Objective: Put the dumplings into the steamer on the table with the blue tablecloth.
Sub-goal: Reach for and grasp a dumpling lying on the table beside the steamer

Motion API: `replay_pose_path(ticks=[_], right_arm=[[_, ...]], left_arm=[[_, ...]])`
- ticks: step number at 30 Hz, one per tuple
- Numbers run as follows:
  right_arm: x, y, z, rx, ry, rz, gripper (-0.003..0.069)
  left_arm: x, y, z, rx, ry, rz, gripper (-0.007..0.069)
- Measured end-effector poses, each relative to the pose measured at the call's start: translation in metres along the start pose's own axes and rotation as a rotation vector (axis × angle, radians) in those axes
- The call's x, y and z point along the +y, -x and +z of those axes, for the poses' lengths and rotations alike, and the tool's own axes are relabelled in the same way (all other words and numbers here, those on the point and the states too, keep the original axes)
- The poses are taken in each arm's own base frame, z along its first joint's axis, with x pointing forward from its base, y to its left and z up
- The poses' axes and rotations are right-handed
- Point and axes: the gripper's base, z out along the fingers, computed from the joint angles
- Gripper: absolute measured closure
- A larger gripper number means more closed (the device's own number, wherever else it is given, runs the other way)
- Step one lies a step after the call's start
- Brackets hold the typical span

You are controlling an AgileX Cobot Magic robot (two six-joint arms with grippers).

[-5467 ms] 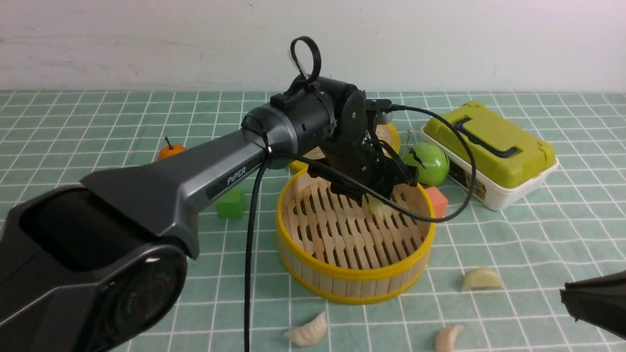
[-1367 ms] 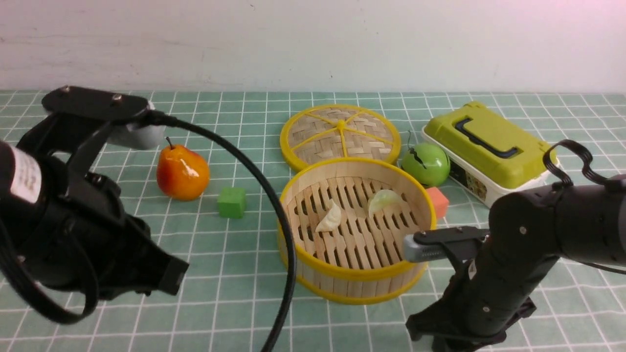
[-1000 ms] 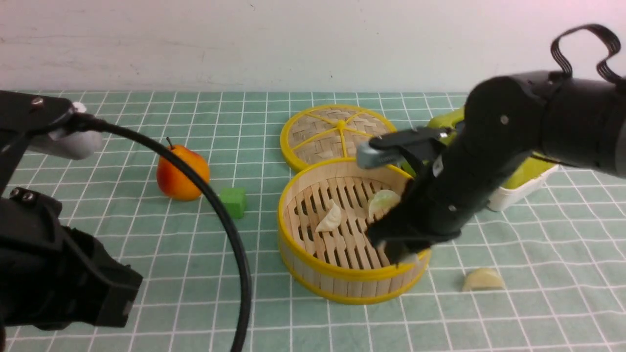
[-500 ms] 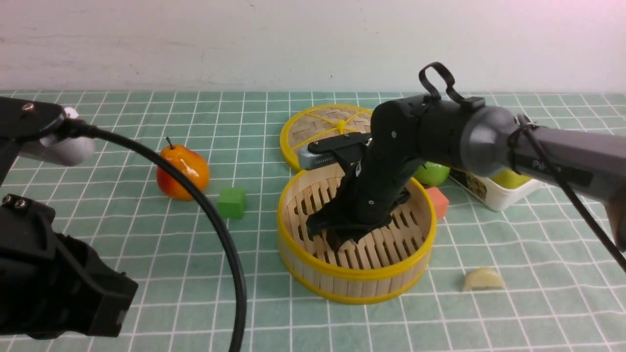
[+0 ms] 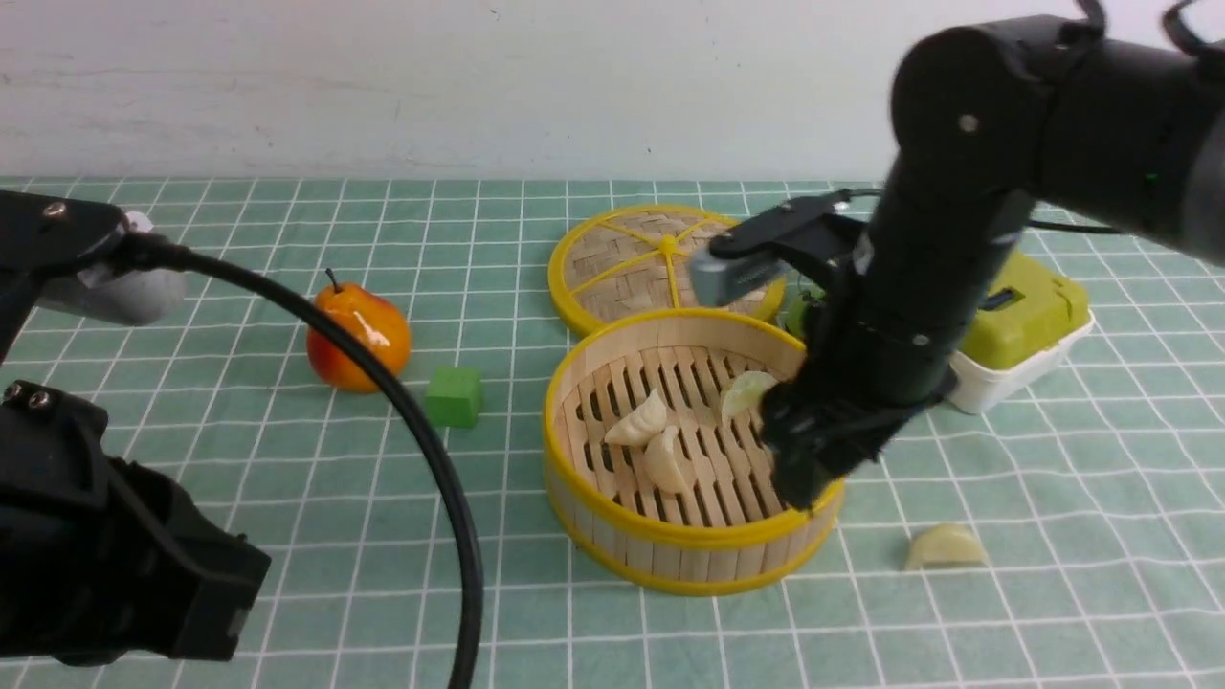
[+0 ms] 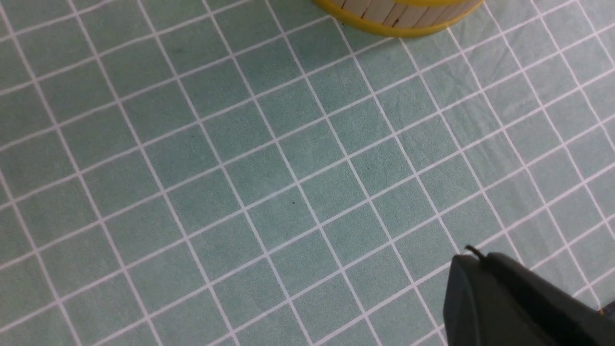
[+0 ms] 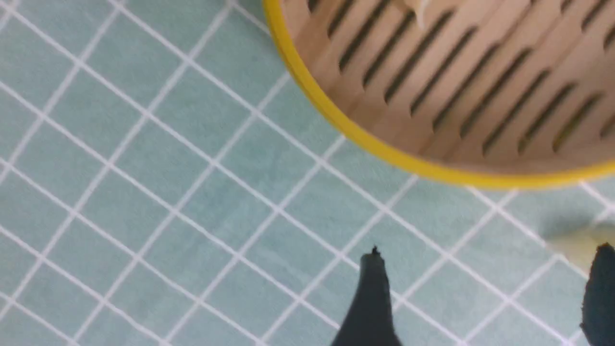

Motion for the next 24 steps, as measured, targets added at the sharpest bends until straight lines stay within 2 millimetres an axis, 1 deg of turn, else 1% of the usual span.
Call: replay_pose_path(ticks=[1, 2, 3, 4, 5, 6, 7, 8, 9, 12, 15, 16, 17, 18, 19, 22, 24], right_arm=[[-0.013, -0.008, 0.002, 0.002, -0.014, 0.022, 0.014], [-0.029, -0.02, 0.01, 0.019, -0.036, 0.041, 0.0149], [-0.039, -0.024, 0.013, 0.019, -0.048, 0.049, 0.0154], [-0.042, -0.027, 0.015, 0.027, -0.05, 0.05, 0.0155], [-0.062, -0.037, 0.025, 0.031, -0.072, 0.049, 0.0159], [-0.071, -0.041, 0.03, 0.03, -0.081, 0.026, 0.016], [-0.072, -0.042, 0.032, 0.033, -0.081, 0.022, 0.016], [-0.083, -0.044, 0.04, 0.03, -0.089, -0.013, 0.0161], [-0.088, -0.044, 0.046, 0.03, -0.093, -0.039, 0.0161], [-0.093, -0.04, 0.06, 0.027, -0.099, -0.12, 0.0161], [-0.097, -0.037, 0.079, 0.036, -0.097, -0.205, 0.0161], [-0.098, -0.036, 0.085, 0.042, -0.095, -0.224, 0.0162], [-0.098, -0.036, 0.085, 0.041, -0.096, -0.228, 0.0162], [-0.099, -0.035, 0.093, 0.048, -0.092, -0.245, 0.0167], [-0.1, -0.035, 0.096, 0.052, -0.092, -0.252, 0.0174], [-0.101, -0.035, 0.1, 0.059, -0.095, -0.256, 0.0235], [-0.101, -0.035, 0.1, 0.054, -0.1, -0.258, 0.033]], left_arm=[[0.0, 0.0, 0.0, 0.0, 0.0, 0.0, 0.0638], [0.0, 0.0, 0.0, 0.001, 0.0, 0.0, 0.0638], [0.0, 0.0, 0.0, 0.001, 0.0, 0.0, 0.0638], [0.0, 0.0, 0.0, 0.001, 0.0, 0.0, 0.0638], [0.0, 0.0, 0.0, 0.001, 0.0, 0.001, 0.0636], [0.0, 0.0, 0.0, 0.0, 0.0, 0.003, 0.0635], [0.0, 0.0, 0.0, 0.0, 0.0, 0.005, 0.0635], [0.0, 0.0, 0.0, -0.003, -0.001, 0.01, 0.0634], [0.0, 0.001, 0.0, -0.006, -0.001, 0.015, 0.0634], [0.0, 0.001, 0.0, -0.012, -0.002, 0.021, 0.063], [0.0, 0.001, 0.0, -0.016, -0.002, 0.023, 0.0627], [0.0, 0.001, 0.0, -0.016, -0.002, 0.023, 0.0626], [0.0, 0.001, 0.0, -0.016, -0.002, 0.023, 0.0626], [0.0, 0.001, 0.0, -0.016, -0.002, 0.023, 0.0624], [0.0, 0.001, 0.0, -0.016, -0.002, 0.023, 0.0624], [0.0, 0.001, 0.0, -0.016, -0.002, 0.023, 0.0622], [0.0, 0.001, 0.0, -0.016, -0.002, 0.023, 0.062]])
